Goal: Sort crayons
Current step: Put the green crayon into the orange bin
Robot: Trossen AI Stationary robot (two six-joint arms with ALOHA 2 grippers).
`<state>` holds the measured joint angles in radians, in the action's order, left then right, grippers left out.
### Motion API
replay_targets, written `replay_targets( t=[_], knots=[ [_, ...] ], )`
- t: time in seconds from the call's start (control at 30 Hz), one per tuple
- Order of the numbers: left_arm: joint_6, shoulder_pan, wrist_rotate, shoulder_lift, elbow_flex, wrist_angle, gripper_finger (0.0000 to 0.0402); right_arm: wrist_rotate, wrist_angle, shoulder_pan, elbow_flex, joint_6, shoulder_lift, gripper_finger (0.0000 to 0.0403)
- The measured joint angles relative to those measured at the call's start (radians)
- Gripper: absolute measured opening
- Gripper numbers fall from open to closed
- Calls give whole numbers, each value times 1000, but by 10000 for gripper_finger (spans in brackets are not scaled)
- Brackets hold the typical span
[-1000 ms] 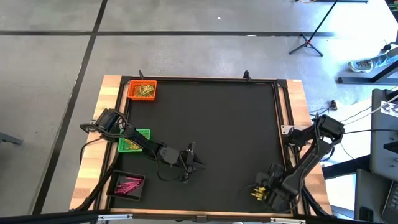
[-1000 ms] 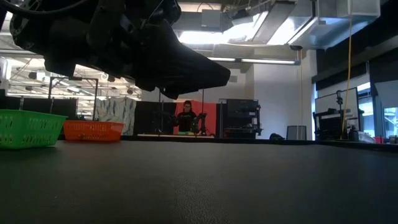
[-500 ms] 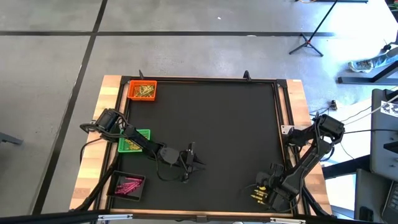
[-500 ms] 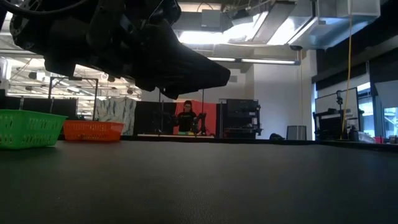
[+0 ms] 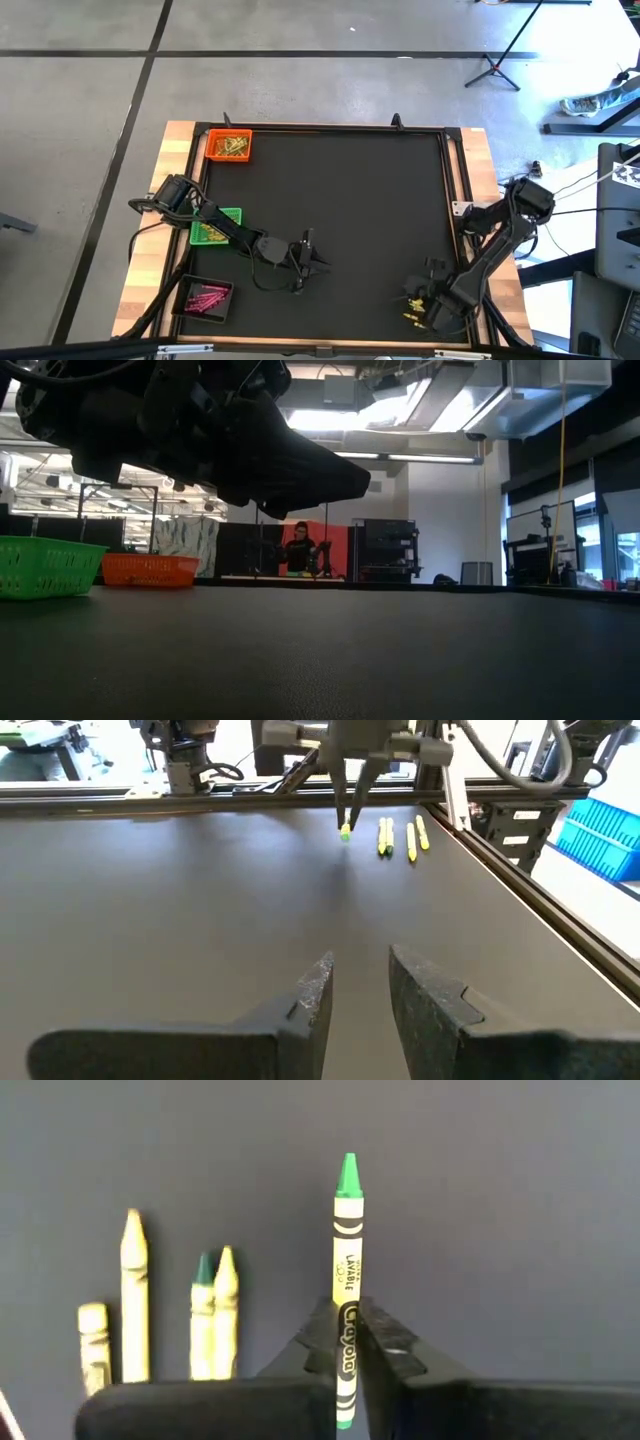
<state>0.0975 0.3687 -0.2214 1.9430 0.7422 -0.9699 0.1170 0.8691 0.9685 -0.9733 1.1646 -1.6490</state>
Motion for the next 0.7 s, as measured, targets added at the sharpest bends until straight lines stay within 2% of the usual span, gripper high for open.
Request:
replay_targets(
  t=[0.2, 0.3, 0.53, 0.7],
  knots=[
    [33, -16, -33, 0, 0, -10, 87, 149, -3, -75, 5, -174, 60, 9],
    [67, -30, -39, 0, 0, 1, 106, 209, -19, -128, 4, -272, 68, 10],
    [86, -49, -42, 0, 0, 12, 170, 227, -259, -280, 79, -544, 70, 7],
    [50, -51, -72, 0, 0, 12, 175, 235, -377, -375, 157, -672, 103, 7]
  ],
)
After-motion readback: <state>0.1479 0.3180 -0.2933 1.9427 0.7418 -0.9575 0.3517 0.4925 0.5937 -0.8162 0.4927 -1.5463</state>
